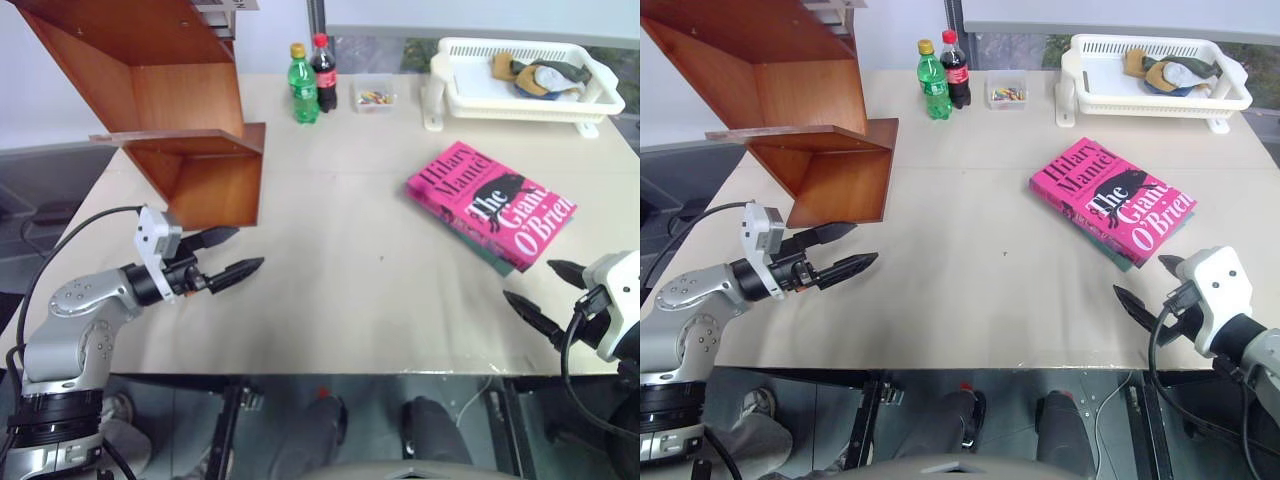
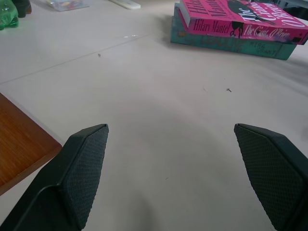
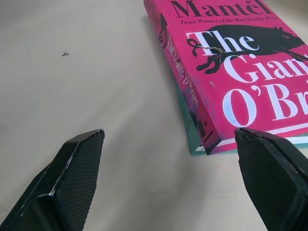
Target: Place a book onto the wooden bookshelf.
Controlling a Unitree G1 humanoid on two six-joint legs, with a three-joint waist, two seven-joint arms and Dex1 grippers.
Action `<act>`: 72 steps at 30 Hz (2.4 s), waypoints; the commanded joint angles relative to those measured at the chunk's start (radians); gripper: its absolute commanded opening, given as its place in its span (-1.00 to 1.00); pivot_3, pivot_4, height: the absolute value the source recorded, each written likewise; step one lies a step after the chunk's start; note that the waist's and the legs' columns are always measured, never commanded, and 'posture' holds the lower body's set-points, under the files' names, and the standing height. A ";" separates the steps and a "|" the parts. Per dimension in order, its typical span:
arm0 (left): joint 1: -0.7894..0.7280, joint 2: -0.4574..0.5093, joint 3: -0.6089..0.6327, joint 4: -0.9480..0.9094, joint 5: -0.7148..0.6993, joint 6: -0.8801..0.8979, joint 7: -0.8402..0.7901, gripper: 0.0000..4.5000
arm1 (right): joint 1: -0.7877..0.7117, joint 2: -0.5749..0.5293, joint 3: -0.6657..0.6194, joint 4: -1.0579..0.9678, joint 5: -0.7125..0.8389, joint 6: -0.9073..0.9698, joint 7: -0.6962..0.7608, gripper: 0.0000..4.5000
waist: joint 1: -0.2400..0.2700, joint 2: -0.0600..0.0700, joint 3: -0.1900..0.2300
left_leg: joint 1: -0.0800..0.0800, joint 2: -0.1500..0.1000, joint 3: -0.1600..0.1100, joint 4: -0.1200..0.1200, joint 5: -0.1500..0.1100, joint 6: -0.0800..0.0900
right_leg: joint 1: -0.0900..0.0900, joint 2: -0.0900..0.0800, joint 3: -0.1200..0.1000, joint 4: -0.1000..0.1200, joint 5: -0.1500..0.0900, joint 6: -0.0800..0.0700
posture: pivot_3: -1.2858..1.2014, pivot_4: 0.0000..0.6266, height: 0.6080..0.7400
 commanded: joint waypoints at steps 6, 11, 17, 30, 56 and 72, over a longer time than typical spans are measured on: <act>-0.038 -0.026 -0.013 -0.044 -0.039 0.004 -0.010 1.00 | -0.017 0.007 -0.026 0.014 -0.027 -0.057 -0.014 0.98 | 0.000 0.000 0.000 | 0.000 0.000 0.000 0.000 0.000 0.000 | 0.000 0.000 0.000 0.000 0.000 0.000 | 0.03 -0.52 1.00; -0.048 -0.033 -0.031 -0.078 -0.075 0.021 -0.025 1.00 | -0.019 0.022 -0.027 0.023 -0.024 -0.082 -0.012 0.98 | -0.001 0.000 0.000 | 0.000 0.000 0.000 0.000 0.000 0.000 | 0.000 0.000 0.000 0.000 0.000 0.000 | 0.03 -0.52 1.00; -0.072 -0.062 -0.076 -0.173 -0.149 0.082 -0.029 1.00 | -0.182 0.041 -0.011 0.137 -0.073 -0.117 -0.110 0.98 | -0.004 0.000 0.000 | 0.000 0.000 0.001 0.001 0.000 0.000 | 0.000 0.000 0.000 0.000 0.000 0.000 | 0.03 -0.52 1.00; -0.239 -0.256 -0.269 -0.239 -0.129 0.084 0.074 1.00 | -1.046 -0.101 0.342 1.447 -0.569 -0.586 -0.309 0.39 | -0.027 0.000 0.000 | 0.001 0.000 0.010 0.001 0.003 -0.003 | -0.001 0.001 0.007 -0.001 0.007 0.002 | 0.03 -0.52 1.00; -0.225 -0.187 -0.219 -0.336 -0.224 0.103 0.044 1.00 | -1.318 -0.045 0.410 2.025 -0.602 -0.744 -0.040 -0.96 | -0.055 0.000 0.000 | -0.002 0.000 0.020 0.001 -0.001 0.002 | -0.006 0.002 0.019 -0.006 0.009 0.006 | 0.03 -0.52 1.00; -0.198 -0.171 -0.194 -0.340 -0.231 0.103 0.059 1.00 | -1.290 -0.014 0.410 2.031 -0.565 -0.754 0.242 -0.96 | -0.056 0.000 0.000 | 0.000 0.003 0.023 0.002 -0.001 0.002 | -0.006 0.006 0.023 -0.006 0.011 0.006 | 0.03 -0.52 1.00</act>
